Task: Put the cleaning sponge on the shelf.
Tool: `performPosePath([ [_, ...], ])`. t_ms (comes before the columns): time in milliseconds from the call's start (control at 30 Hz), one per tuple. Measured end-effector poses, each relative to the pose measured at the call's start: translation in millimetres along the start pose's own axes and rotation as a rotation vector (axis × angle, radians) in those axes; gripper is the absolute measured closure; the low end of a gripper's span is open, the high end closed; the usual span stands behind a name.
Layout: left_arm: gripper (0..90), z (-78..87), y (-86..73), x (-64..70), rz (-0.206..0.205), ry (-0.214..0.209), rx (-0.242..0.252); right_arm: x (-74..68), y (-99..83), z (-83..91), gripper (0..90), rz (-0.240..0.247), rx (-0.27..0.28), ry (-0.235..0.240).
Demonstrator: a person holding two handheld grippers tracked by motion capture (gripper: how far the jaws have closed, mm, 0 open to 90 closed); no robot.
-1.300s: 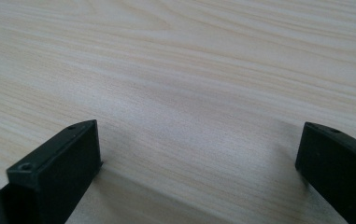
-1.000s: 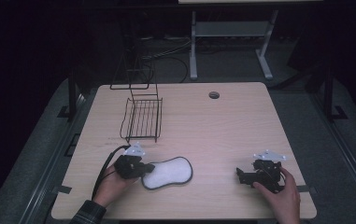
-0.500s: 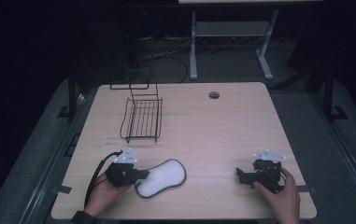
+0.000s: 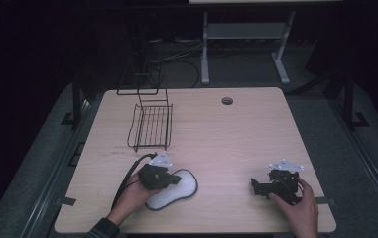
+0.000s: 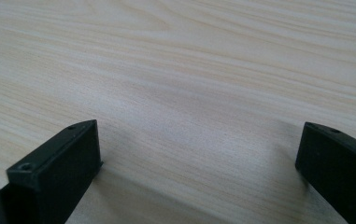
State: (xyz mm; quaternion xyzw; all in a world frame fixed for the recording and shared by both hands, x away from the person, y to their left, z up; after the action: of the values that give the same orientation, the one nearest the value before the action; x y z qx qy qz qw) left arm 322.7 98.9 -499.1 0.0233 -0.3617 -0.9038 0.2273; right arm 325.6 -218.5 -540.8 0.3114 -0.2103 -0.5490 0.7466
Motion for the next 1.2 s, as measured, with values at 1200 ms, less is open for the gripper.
performPosePath([
  [1200,64.3,53.2,-35.1,-34.2,0.139,0.115,0.063,0.0,0.0,0.0,0.0,0.000,0.000,0.000],
])
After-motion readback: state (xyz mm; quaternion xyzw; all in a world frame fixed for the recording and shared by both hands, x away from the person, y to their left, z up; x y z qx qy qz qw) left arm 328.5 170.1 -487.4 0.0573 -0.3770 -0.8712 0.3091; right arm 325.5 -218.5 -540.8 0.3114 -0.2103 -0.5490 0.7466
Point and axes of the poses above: each handheld gripper's, and its own axes: z roughly backward along the jaws, y roughly out of its top, x roughly to its right, the point moved 8 cm from there along -z, roughly forward along the jaws
